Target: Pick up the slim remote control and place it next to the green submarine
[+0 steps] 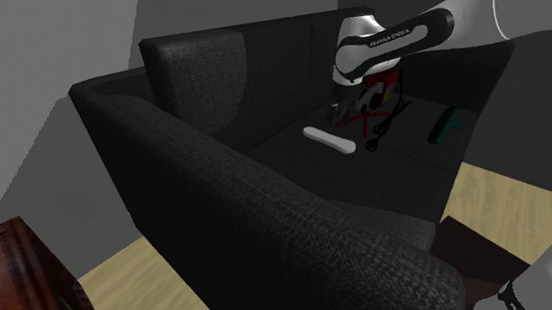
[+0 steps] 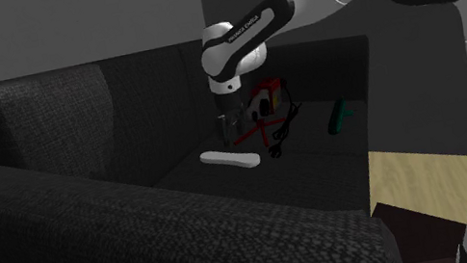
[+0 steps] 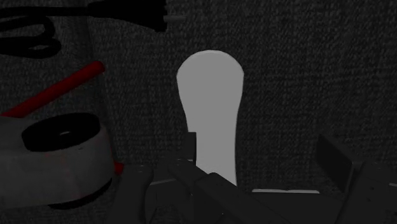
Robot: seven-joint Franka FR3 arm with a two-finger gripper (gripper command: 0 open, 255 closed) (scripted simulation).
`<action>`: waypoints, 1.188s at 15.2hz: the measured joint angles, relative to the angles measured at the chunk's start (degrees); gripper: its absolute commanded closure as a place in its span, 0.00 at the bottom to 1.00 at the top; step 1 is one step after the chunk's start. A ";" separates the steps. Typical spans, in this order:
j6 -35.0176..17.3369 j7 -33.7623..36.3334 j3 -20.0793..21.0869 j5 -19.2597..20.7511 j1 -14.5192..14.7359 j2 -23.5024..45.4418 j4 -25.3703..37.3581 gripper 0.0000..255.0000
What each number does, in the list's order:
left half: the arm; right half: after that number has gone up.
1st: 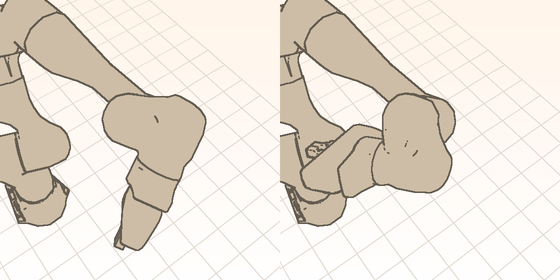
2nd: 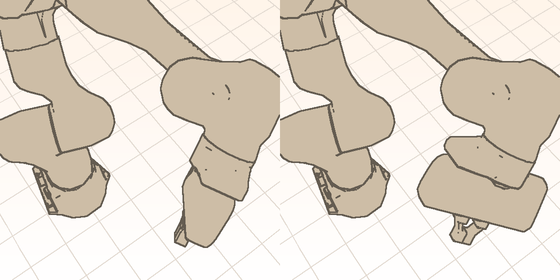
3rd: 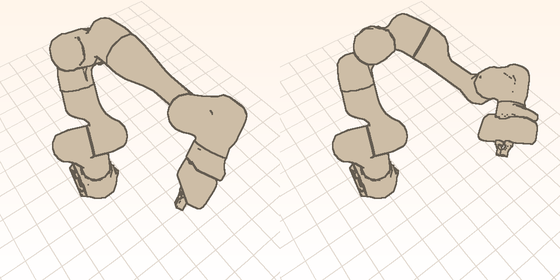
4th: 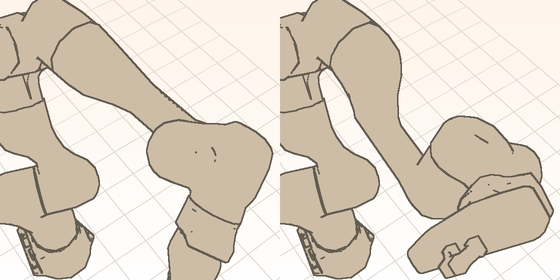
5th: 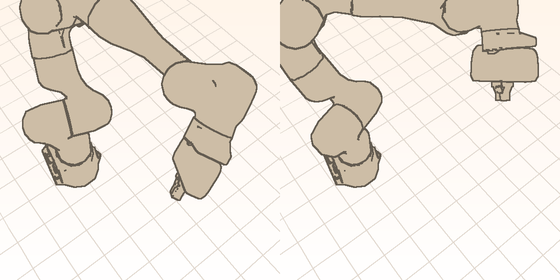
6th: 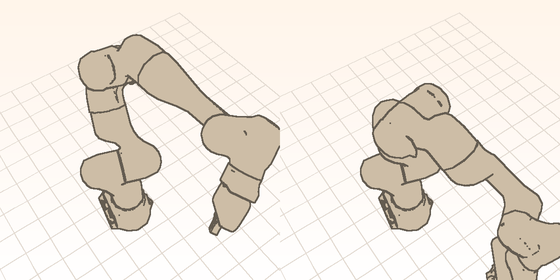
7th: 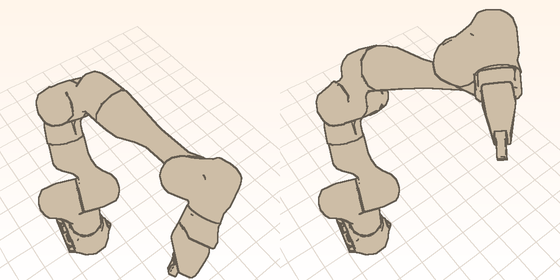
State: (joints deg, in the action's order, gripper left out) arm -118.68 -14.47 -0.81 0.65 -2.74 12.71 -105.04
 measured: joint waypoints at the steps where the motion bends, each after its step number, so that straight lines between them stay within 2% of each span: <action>1: -0.49 -0.41 -0.12 0.10 -0.18 2.00 1.42 0.00; 5: 0.18 -1.44 -0.34 0.47 -0.59 10.40 10.19 0.00; 6: -0.23 -1.55 -0.37 0.52 -0.63 11.42 10.75 0.00; 13: -4.10 -1.69 -0.41 0.55 -0.77 14.37 9.82 0.00; 18: -4.70 -1.71 -0.41 0.55 -0.79 14.64 9.51 0.00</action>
State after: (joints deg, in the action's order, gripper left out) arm -123.38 -16.18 -1.23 1.21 -3.53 27.35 -95.53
